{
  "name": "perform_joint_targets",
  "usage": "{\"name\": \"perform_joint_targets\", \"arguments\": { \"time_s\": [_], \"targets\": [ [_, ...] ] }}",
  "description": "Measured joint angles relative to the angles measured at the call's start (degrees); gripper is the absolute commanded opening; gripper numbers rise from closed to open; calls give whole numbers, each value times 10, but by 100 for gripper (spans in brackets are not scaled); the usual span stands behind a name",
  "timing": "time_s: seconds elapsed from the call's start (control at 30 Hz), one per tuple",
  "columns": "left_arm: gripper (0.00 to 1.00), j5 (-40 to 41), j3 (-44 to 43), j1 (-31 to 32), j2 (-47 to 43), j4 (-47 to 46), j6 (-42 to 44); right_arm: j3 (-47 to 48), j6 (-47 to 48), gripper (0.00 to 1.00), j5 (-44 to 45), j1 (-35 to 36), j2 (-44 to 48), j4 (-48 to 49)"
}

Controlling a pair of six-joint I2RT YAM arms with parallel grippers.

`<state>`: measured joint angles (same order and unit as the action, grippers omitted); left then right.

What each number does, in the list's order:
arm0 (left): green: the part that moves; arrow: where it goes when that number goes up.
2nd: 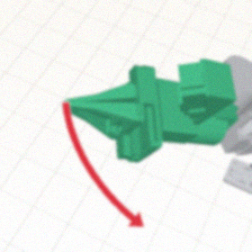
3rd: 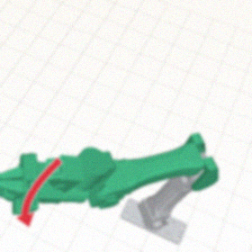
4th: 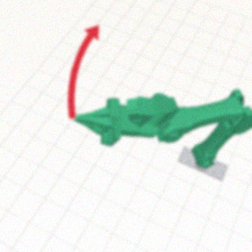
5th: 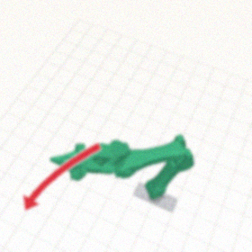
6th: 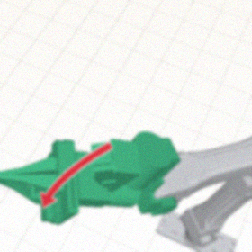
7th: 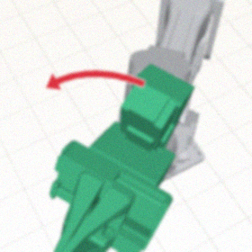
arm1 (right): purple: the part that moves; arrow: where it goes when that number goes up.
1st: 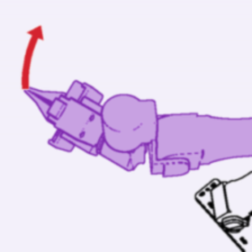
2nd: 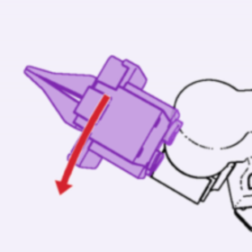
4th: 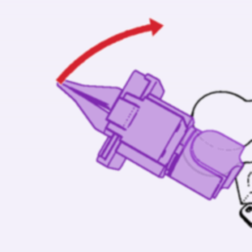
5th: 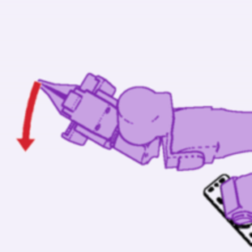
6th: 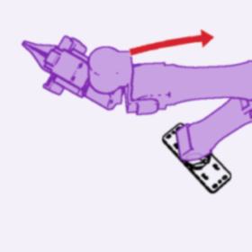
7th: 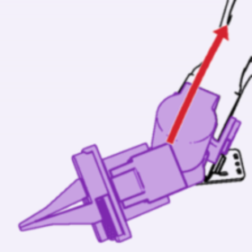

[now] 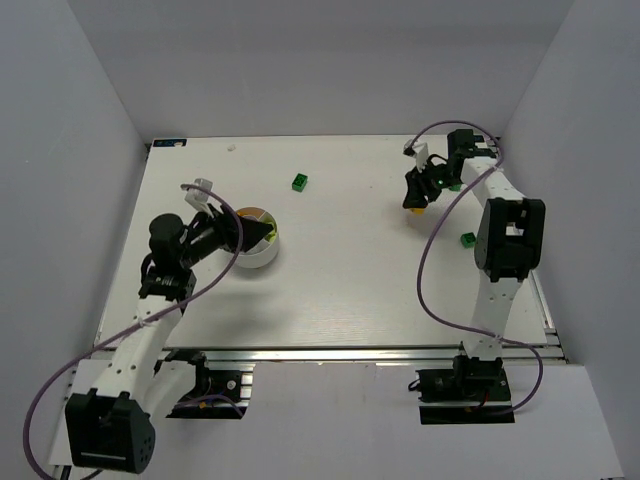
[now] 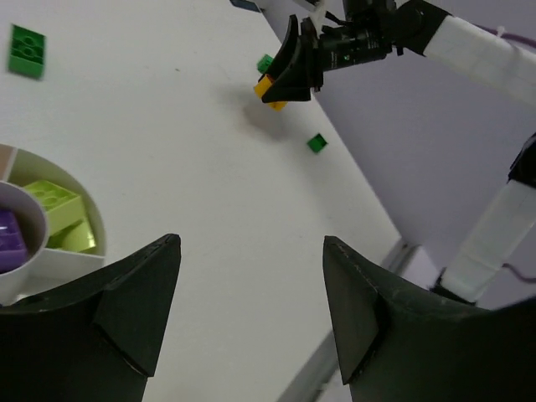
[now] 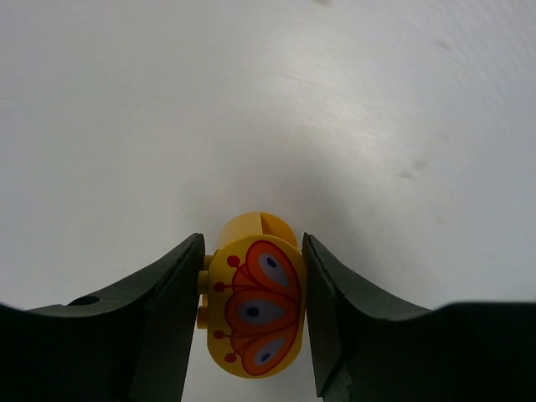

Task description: Sort the legos into containers by color

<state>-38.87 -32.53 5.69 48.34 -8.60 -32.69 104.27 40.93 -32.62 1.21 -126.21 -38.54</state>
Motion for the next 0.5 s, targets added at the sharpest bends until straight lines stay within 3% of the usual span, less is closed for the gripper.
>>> {"name": "perform_joint_targets", "arguments": {
  "time_s": [0.2,0.37,0.5],
  "targets": [
    [79,-35,-109,43,97,7,-92,-152,116,12,-153,72,234,-48],
    [79,-31,-135,94,142,18,-143,-223,117,11,-216,176,374,-6],
    [79,-21,-135,133,172,16,-188,-254,94,11,-215,220,419,38]
  ]
}}
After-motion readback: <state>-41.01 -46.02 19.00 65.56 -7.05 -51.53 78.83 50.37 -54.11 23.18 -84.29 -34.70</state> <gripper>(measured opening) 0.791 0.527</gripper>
